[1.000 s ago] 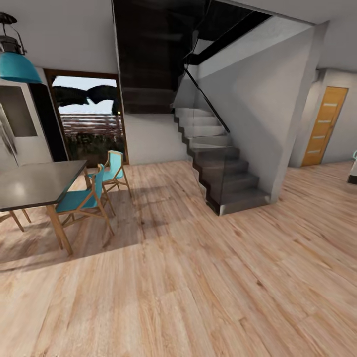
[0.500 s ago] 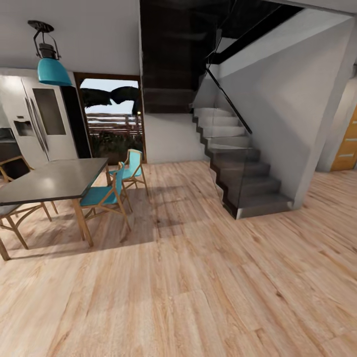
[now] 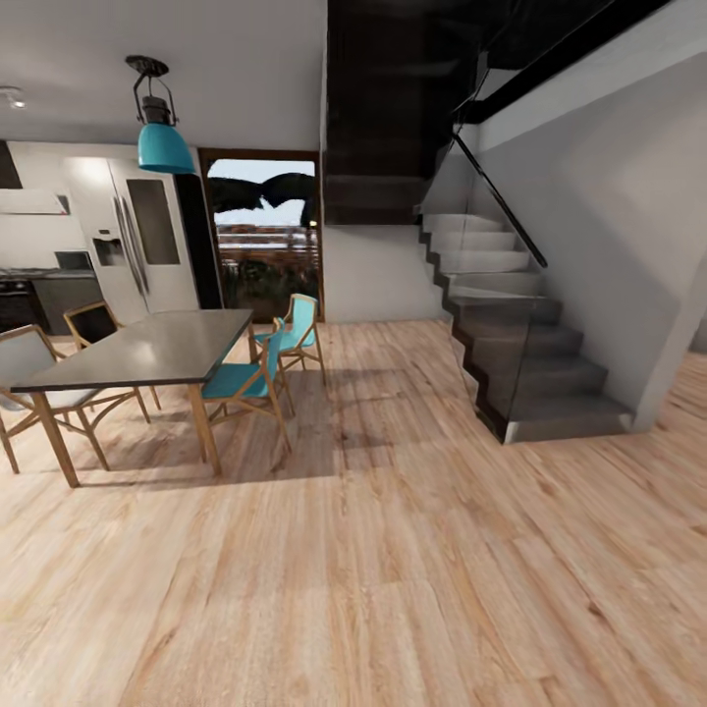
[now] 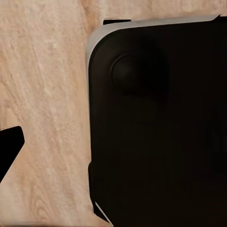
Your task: Place each of the two pumpkins and all three candles from the living room inside a cabinet in the living room (use any cabinet), then make sure every cabinet is closed, and position the cauldron so it is next to a table in the living room.
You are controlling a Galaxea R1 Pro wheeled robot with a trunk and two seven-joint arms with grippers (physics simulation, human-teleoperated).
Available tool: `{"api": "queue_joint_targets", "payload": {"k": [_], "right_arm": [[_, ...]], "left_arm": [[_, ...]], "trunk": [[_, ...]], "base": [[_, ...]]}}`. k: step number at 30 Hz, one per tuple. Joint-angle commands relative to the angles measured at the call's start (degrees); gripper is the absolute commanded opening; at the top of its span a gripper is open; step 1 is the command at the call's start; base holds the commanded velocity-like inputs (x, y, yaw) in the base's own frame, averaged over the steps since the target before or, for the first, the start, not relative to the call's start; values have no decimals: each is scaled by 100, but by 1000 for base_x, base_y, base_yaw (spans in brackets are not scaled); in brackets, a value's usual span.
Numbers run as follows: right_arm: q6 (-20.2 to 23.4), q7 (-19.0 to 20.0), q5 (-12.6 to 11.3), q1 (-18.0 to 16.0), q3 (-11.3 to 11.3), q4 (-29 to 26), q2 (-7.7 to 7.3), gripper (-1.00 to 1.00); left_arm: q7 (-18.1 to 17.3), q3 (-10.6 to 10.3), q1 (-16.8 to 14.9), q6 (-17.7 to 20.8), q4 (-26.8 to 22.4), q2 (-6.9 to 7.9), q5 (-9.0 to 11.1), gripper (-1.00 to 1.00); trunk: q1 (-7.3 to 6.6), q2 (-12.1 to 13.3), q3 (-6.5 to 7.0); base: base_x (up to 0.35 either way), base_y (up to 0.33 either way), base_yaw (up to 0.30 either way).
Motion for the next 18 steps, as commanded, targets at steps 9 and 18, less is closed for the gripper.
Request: {"api": "queue_joint_targets", "payload": {"k": [9, 18], "right_arm": [[-25, -6, 6, -3, 1, 5, 1, 100], [-28, -6, 6, -3, 1, 5, 1, 100]], "left_arm": [[5, -6, 3, -9, -10, 10, -4, 100], [5, -6, 3, -9, -9, 10, -4, 100]], "trunk": [[0, -2, -5], [0, -2, -5]], "base": [[0, 0, 245], [0, 0, 245]]}}
